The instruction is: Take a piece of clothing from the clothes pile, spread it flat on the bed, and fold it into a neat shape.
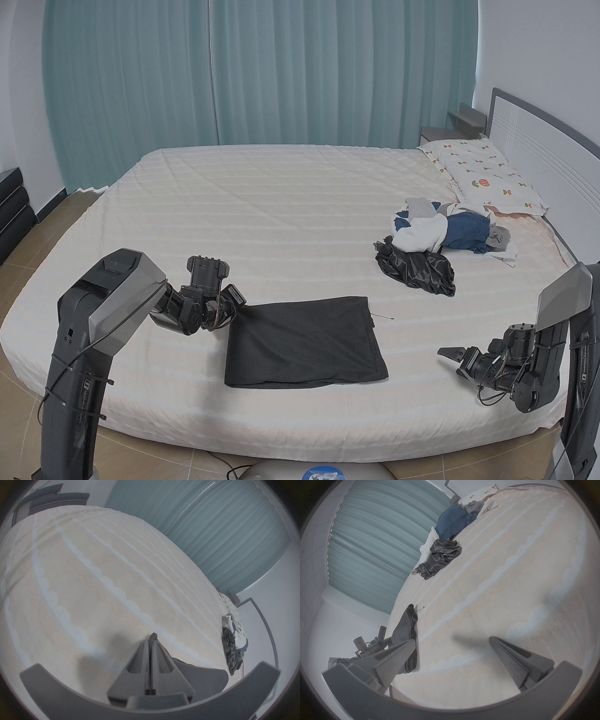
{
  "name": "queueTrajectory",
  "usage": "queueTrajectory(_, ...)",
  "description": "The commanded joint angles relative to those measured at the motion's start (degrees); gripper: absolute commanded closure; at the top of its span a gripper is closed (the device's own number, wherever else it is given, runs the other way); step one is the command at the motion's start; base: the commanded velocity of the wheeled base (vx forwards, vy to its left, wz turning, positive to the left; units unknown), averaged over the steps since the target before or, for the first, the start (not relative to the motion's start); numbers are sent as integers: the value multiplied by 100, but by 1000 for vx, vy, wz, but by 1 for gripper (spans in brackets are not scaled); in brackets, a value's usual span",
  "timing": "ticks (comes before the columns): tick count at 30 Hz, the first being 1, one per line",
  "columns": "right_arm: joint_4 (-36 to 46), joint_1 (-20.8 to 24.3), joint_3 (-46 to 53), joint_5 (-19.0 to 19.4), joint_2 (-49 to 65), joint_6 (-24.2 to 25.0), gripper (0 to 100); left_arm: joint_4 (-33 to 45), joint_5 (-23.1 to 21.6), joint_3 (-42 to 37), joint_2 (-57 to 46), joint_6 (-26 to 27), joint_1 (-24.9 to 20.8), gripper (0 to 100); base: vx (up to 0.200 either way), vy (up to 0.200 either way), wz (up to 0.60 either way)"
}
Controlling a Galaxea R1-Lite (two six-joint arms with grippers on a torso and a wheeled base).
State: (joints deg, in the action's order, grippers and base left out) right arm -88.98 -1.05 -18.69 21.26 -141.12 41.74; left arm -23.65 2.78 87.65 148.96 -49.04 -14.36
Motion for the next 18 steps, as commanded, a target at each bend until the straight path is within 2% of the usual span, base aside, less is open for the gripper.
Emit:
queueTrajectory(1, -67, -1, 6, 1, -3, 1, 0, -8, 65, 77, 55, 0, 12, 100, 0, 0, 0)
queueTrajectory(10, -67, -1, 6, 1, -3, 1, 0, 1, 56, 68, 46, -18, 12, 100, 0, 0, 0)
queueTrajectory(11, -67, -1, 6, 1, -3, 1, 0, 1, 56, 68, 37, -18, 21, 0, 0, 0, 0)
queueTrajectory(18, -67, -1, 6, 1, -3, 1, 0, -8, -49, -73, -33, -44, 65, 0, 0, 0, 0)
